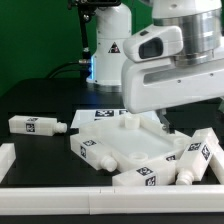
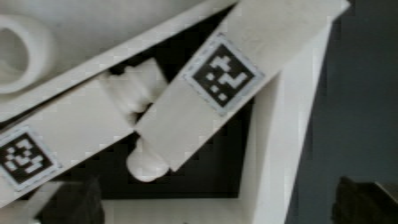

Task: Assemble desk

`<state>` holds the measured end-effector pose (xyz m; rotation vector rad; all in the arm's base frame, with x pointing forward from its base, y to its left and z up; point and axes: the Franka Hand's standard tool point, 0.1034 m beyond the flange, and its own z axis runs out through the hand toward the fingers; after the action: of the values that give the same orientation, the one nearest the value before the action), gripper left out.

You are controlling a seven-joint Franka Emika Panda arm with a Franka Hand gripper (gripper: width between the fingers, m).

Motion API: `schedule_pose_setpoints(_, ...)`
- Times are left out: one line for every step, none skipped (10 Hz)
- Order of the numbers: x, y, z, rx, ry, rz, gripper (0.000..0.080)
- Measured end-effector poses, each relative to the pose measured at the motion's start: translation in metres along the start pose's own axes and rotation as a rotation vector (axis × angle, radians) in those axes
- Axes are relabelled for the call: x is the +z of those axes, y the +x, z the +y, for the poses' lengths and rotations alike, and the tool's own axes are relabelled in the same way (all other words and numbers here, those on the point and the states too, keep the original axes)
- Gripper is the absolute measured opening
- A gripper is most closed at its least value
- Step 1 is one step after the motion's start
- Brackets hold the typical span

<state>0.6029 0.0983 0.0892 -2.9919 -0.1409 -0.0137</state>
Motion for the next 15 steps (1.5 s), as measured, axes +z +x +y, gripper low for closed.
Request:
schedule_pose_setpoints(-0.002, 0.001, -0.001, -0.060, -0.039, 0.045, 0.0649)
schedule_pose_setpoints(0.000, -0.003, -0.002, -0.056, -0.036, 0.040, 0.0649)
schedule_pose_setpoints(0.000, -0.002, -0.001, -0.055, -0.036, 0.040, 0.0649)
schedule_pose_setpoints(0.001, -0.003, -0.001, -0.035, -0.032, 0.038, 0.0649)
schedule_pose_setpoints(0.005, -0.012, -0.001, 0.110, -0.008, 0.013, 0.0649)
schedule_pose_setpoints(0.008, -0.020, -0.005, 0.247, 0.012, -0.017, 0.0649)
schedule_pose_setpoints(0.011, -0.025, -0.007, 0.360, 0.051, -0.058, 0.0649)
schedule_pose_setpoints(0.014, -0.026, -0.004, 0.371, 0.058, -0.062, 0.0649)
schedule_pose_setpoints(0.014, -0.026, -0.005, 0.367, 0.057, -0.060, 0.0649)
schedule_pose_setpoints(0.014, -0.026, -0.005, 0.366, 0.057, -0.060, 0.0649)
schedule_pose_setpoints(0.014, -0.026, -0.005, 0.367, 0.057, -0.060, 0.0649)
schedule_pose_setpoints(0.015, -0.027, -0.005, 0.376, 0.059, -0.062, 0.0649)
schedule_pose_setpoints(0.025, -0.034, -0.007, 0.547, 0.118, -0.081, 0.0649)
schedule_pose_setpoints(0.034, -0.037, -0.008, 0.628, 0.167, -0.082, 0.0649)
schedule_pose_setpoints(0.037, -0.037, -0.016, 0.628, 0.173, -0.083, 0.0649)
